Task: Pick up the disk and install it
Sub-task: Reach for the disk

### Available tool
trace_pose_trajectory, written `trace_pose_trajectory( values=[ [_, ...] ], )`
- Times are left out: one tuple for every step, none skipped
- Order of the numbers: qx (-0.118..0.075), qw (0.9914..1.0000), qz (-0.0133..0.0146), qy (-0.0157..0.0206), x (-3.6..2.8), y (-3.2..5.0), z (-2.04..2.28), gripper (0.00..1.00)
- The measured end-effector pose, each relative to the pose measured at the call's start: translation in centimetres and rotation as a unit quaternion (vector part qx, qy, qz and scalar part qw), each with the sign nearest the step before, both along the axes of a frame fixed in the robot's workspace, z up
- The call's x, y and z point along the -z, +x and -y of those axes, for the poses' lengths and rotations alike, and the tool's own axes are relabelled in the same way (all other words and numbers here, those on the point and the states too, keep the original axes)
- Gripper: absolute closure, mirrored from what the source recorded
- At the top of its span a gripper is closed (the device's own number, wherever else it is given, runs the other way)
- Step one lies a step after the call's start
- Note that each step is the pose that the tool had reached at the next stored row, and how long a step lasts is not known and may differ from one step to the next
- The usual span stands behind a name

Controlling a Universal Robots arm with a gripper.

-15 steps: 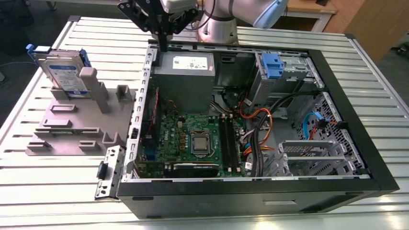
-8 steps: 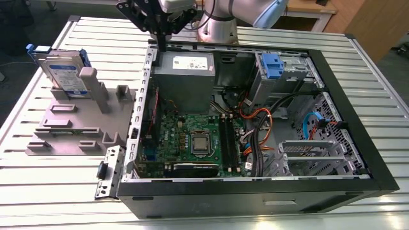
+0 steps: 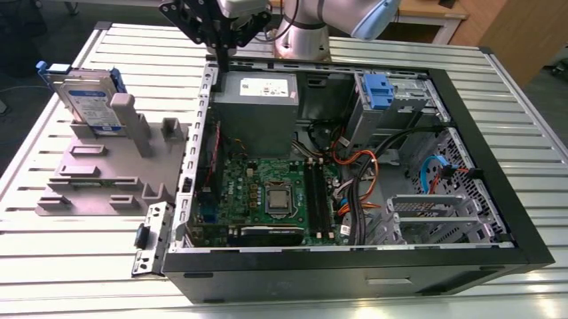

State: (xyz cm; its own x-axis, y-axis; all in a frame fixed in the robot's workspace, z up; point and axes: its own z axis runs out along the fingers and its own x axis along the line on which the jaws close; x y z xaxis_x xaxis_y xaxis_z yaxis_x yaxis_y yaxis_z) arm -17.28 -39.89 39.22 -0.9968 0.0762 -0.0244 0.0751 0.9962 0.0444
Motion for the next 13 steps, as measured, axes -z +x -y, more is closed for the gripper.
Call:
trace_pose_trajectory(
  values=[
    [0.0, 1.0, 0.0, 0.0, 0.0, -0.03, 0.0, 0.89],
    [0.0, 1.0, 0.0, 0.0, 0.0, -0.06, 0.0, 0.89],
    [0.0, 1.0, 0.0, 0.0, 0.0, -0.09, 0.0, 0.89],
    [0.0, 1.0, 0.0, 0.0, 0.0, -0.12, 0.0, 0.89],
    [0.0, 1.0, -0.0001, 0.0, 0.0, -0.15, 0.0, 0.89],
    [0.0, 1.0, 0.0, 0.0, 0.0, -0.18, 0.0, 0.89],
    [0.0, 1.0, 0.0, 0.0, 0.0, -0.21, 0.0, 0.89],
    [0.0, 1.0, 0.0, 0.0, 0.0, -0.24, 0.0, 0.89],
    [0.0, 1.0, 0.0, 0.0, 0.0, -0.27, 0.0, 0.89],
    [0.0, 1.0, 0.0, 0.0, 0.0, -0.3, 0.0, 0.89],
    [0.0, 1.0, 0.0, 0.0, 0.0, -0.33, 0.0, 0.89],
    [0.0, 1.0, 0.0, 0.0, 0.0, -0.36, 0.0, 0.89],
    [0.0, 1.0, 0.0, 0.0, 0.0, -0.39, 0.0, 0.89]
  ],
)
